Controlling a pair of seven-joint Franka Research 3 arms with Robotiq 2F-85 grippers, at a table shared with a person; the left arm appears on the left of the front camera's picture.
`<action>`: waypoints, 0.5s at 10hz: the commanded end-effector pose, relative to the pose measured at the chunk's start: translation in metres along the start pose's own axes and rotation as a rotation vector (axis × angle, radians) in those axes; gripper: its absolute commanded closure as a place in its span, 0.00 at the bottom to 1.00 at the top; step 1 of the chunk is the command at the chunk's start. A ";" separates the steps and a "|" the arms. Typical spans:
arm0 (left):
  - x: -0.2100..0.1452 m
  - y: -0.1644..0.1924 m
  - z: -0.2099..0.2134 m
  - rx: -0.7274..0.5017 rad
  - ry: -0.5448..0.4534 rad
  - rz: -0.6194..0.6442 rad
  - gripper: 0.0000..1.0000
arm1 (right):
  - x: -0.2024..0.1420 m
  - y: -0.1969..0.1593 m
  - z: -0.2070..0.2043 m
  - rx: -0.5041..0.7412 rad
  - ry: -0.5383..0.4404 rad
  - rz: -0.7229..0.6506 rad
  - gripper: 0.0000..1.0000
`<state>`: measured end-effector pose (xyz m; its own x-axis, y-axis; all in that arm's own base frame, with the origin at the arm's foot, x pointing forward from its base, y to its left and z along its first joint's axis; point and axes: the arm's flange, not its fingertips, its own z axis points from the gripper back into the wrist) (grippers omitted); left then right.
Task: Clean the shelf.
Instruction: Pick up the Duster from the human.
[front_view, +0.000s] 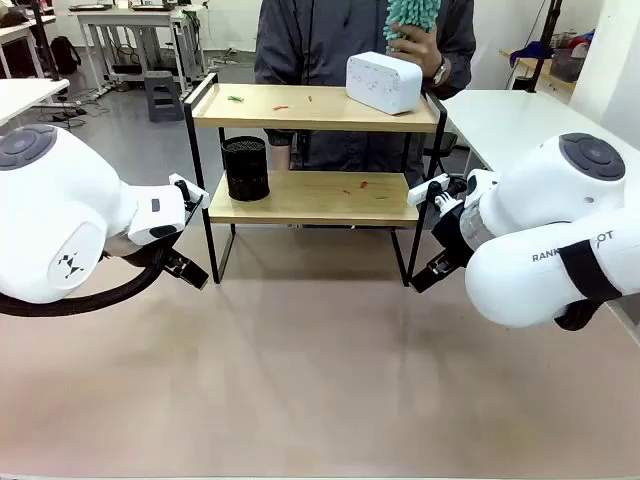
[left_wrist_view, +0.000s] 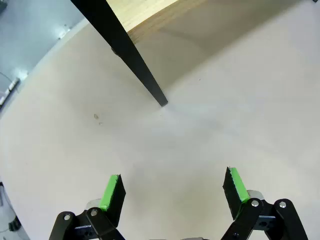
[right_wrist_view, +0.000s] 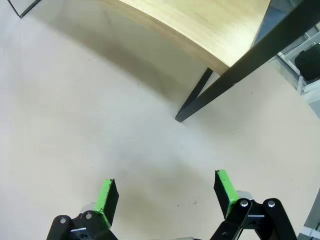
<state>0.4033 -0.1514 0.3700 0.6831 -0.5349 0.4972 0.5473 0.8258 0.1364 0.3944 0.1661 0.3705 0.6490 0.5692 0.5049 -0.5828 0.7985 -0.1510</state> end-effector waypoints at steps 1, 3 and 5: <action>0.000 0.000 0.000 0.000 0.000 0.000 0.00 | 0.000 0.000 0.000 0.000 0.000 0.000 0.00; 0.000 0.000 0.000 0.000 0.000 0.000 0.00 | 0.000 0.000 0.000 0.000 0.000 0.000 0.00; 0.000 0.000 0.000 0.000 0.000 0.000 0.00 | 0.000 0.000 0.000 0.000 0.000 0.000 0.00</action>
<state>0.4033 -0.1514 0.3700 0.6834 -0.5345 0.4973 0.5470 0.8260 0.1361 0.3943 0.1662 0.3705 0.6485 0.5698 0.5047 -0.5832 0.7981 -0.1517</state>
